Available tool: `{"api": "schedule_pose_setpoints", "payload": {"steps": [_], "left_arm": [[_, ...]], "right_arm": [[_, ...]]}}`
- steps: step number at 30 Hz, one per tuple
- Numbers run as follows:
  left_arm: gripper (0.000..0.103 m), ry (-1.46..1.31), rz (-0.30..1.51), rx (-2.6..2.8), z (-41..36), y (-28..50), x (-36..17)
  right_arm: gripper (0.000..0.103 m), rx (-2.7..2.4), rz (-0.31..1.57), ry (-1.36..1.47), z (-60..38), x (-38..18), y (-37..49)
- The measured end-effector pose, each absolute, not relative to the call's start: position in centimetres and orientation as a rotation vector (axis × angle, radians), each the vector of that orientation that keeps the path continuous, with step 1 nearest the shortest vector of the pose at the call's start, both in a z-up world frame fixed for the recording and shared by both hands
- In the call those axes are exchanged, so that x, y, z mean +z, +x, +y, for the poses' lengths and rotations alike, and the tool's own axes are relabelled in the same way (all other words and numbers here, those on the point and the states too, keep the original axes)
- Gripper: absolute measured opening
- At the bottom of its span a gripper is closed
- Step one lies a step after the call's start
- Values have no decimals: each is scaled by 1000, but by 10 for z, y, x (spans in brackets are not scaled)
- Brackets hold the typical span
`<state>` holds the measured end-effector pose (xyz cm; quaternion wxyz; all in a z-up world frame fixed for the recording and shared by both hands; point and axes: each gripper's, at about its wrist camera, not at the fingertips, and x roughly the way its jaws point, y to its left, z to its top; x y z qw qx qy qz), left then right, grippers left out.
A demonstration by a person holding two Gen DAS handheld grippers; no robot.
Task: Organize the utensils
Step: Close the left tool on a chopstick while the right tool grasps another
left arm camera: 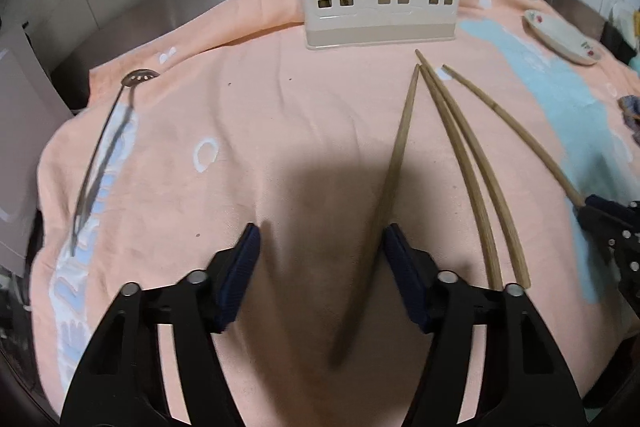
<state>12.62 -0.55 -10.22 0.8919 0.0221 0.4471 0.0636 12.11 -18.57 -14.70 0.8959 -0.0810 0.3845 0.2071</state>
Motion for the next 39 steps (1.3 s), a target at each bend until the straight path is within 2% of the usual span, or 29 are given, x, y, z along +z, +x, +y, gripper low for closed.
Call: {"api": "schedule_pose_setpoints", "payload": {"steps": [4, 7, 36, 39], "left_arm": [[36, 32, 898, 67, -6, 122, -103], [27, 21, 888, 24, -8, 119, -105], [21, 42, 882, -167, -8, 120, -110], [14, 53, 878, -151, -10, 120, -110]], "right_arm": [[13, 428, 794, -170, -186, -147, 120], [13, 428, 792, -171, -186, -148, 119], [12, 426, 777, -188, -186, -150, 120], [8, 420, 775, -196, -186, -150, 121]]}}
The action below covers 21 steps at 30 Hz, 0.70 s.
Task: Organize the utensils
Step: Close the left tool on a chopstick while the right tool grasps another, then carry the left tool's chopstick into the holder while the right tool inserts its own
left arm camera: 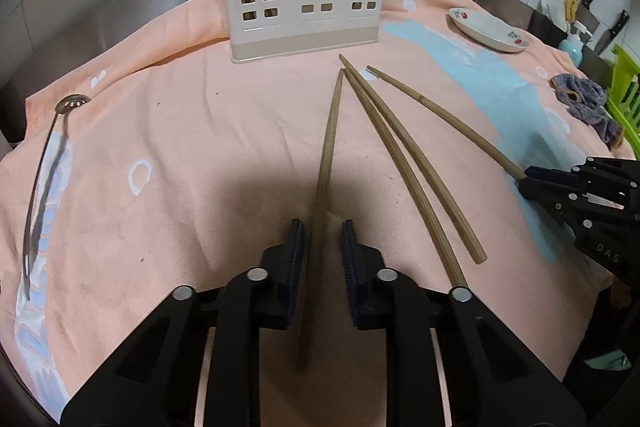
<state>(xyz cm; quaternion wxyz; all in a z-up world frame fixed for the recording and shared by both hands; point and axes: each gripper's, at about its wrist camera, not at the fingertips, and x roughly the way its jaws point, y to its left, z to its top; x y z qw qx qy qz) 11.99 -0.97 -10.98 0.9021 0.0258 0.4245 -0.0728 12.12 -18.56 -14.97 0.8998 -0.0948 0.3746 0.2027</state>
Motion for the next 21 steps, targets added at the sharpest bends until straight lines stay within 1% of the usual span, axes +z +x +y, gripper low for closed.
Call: {"api": "schedule_pose_setpoints", "payload": {"steps": [1, 3, 9, 21], "left_arm": [[11, 52, 878, -147, -10, 120, -109], [8, 41, 881, -144, -9, 120, -107], [7, 25, 862, -148, -7, 117, -95], [5, -32, 731, -188, 4, 119, -34]], "right_arm": [[7, 418, 775, -195, -186, -149, 121], [7, 421, 777, -188, -186, -148, 121], [7, 424, 721, -184, -187, -127, 115], [7, 478, 524, -173, -190, -31, 123]]}}
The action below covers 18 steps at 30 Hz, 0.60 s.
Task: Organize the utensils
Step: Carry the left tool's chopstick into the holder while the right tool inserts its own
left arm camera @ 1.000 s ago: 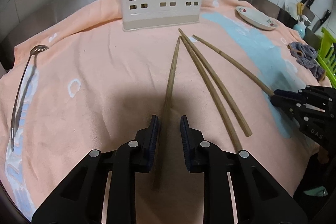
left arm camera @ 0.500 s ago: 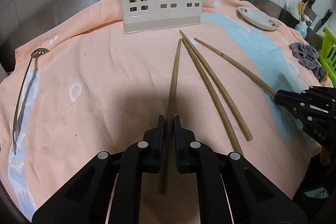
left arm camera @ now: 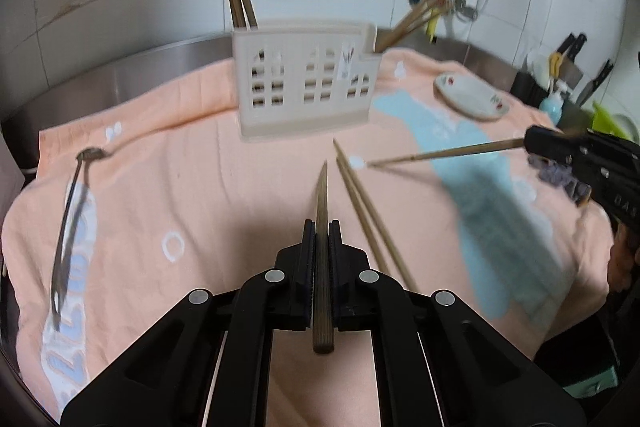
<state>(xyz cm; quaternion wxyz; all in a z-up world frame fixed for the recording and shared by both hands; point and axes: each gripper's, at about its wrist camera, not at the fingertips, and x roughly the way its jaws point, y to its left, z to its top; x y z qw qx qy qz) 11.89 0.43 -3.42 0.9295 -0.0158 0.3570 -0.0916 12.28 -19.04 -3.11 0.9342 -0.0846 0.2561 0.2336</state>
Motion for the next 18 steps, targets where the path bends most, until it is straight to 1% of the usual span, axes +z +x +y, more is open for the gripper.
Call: {"api": "schedule_pose_setpoints", "payload": {"steps": [8, 18], "left_arm": [[5, -22, 700, -199, 8, 135, -6], [5, -14, 646, -225, 14, 165, 47]], "right_arm": [[7, 534, 491, -195, -177, 16, 153], [7, 557, 449, -207, -187, 86, 181]]}}
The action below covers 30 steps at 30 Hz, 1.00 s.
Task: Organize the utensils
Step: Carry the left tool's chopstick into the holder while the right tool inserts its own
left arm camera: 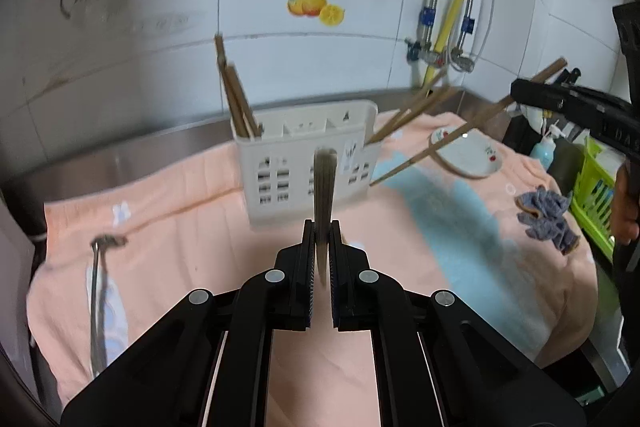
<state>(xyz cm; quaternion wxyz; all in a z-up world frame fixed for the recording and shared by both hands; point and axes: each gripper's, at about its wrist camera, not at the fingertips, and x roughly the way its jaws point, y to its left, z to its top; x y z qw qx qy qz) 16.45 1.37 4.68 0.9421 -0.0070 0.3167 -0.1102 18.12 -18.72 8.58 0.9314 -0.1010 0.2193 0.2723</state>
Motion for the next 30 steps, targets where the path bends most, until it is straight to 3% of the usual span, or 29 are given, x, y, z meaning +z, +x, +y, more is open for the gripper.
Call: {"api": "schedule_pose_setpoints", "payload": {"steps": [9, 21, 30], "left_arm": [[5, 23, 593, -231, 8, 183, 89], [5, 54, 446, -198, 7, 213, 165], [5, 33, 418, -145, 13, 258, 174]], "right_arm": [[7, 488, 414, -256, -186, 125, 216], [7, 495, 536, -259, -167, 90, 270], [7, 512, 562, -256, -161, 77, 283]]}}
